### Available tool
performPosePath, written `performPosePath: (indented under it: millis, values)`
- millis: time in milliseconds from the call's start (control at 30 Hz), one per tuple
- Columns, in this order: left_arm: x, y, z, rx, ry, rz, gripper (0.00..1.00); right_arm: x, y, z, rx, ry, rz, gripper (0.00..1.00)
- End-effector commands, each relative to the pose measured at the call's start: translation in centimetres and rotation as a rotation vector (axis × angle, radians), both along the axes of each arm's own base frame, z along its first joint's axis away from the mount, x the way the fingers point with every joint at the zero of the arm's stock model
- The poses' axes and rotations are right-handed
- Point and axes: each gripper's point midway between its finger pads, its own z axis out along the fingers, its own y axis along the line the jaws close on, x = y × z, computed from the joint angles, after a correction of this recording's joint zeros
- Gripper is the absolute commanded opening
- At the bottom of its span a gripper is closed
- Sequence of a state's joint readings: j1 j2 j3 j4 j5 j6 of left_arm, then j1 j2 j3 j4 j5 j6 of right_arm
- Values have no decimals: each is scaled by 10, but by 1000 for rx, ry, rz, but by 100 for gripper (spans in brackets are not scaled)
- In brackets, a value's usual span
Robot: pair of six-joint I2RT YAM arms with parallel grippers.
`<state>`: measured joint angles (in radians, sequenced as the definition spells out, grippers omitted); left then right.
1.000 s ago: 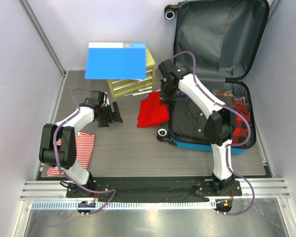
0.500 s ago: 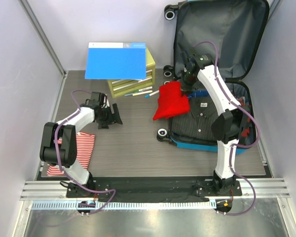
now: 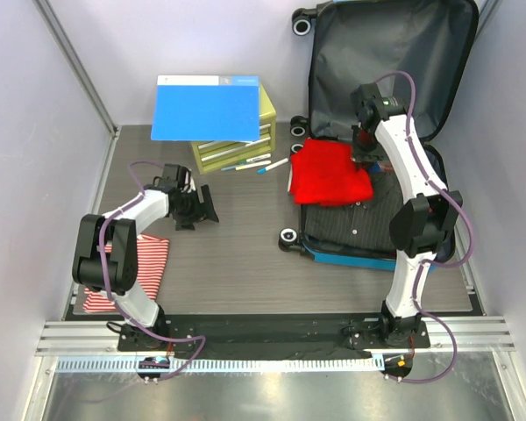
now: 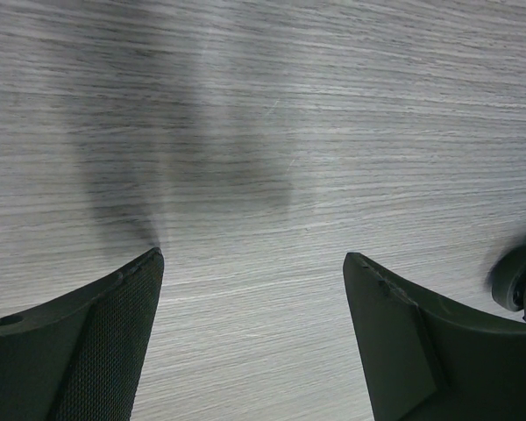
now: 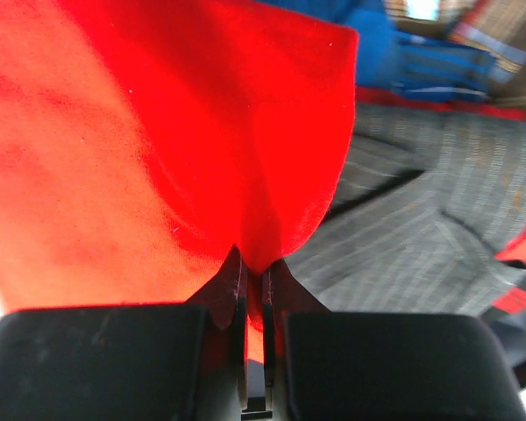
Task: Pack the luggage
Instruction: Place the clothes in the luggage.
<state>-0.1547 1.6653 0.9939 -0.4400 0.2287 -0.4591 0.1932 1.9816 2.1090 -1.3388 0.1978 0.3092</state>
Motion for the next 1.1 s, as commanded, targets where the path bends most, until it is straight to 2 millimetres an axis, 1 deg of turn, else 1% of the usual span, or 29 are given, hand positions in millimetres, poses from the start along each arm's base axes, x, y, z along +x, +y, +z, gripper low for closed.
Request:
performPosePath:
  millis: [0, 100, 200, 233, 333, 367, 400, 467, 500, 567, 600, 667, 700, 733, 767, 833, 867, 900, 933, 967, 1000, 1033, 1067]
  values:
    - [7, -1, 5, -16, -35, -9, 84, -12, -31, 14, -87, -2, -22, 1]
    - [7, -1, 5, -16, -36, -10, 84, -12, -36, 5, -108, 26, -32, 1]
    - [6, 0, 6, -12, -42, -9, 84, -16, -44, -7, -155, 57, -40, 1]
    - [6, 0, 7, -12, -43, -8, 84, -17, -50, -7, -187, 56, -50, 1]
    - [4, 0, 5, -15, -35, -10, 84, -16, -52, -16, -197, 56, -47, 1]
    - [3, -1, 5, -17, -35, -12, 84, -11, -52, -18, -193, 42, -50, 1]
    - [3, -1, 5, -17, -35, -11, 84, -12, -51, -24, -191, 51, -47, 2]
    - [5, -1, 6, -18, -39, -9, 84, -9, -52, -29, -200, 54, -53, 11]
    - [5, -1, 7, -18, -39, -9, 84, -8, -53, -29, -202, 52, -62, 26]
    - [6, -1, 9, -14, -43, -10, 84, -10, -54, -25, -207, 52, -78, 42]
    - [6, -1, 10, -15, -46, -9, 84, -7, -54, -16, -208, 30, -84, 55]
    - [9, 0, 15, -16, -55, -2, 84, -12, -62, -2, -248, 31, -97, 63]
    - [9, 0, 16, -15, -54, 0, 84, -8, -64, 15, -257, -8, -109, 67]
    - [13, -1, 22, -19, -65, 4, 84, -15, -67, 23, -267, 4, -112, 68]
    - [15, -1, 26, -19, -78, 8, 84, -13, -67, 38, -260, -35, -120, 68]
    - [20, -1, 35, -17, -98, 12, 84, -16, -59, 55, -217, -82, -118, 69]
    - [22, 0, 38, -12, -108, 11, 84, -15, -51, 61, -177, -109, -106, 69]
    - [24, 2, 44, -6, -122, 16, 84, -18, -38, 71, -98, -145, -79, 69]
    - [25, 3, 47, -1, -131, 18, 84, -9, -25, 76, -36, -203, -53, 69]
    - [24, 4, 49, 6, -134, 18, 84, -9, -15, 66, 11, -193, -37, 69]
    - [22, 4, 52, 7, -138, 18, 85, -9, 4, 66, 109, -206, 8, 69]
    - [21, 4, 54, 9, -139, 16, 85, 2, 13, 78, 165, -293, 23, 69]
    - [19, 5, 56, 15, -136, 12, 84, 0, 21, 60, 205, -264, 19, 69]
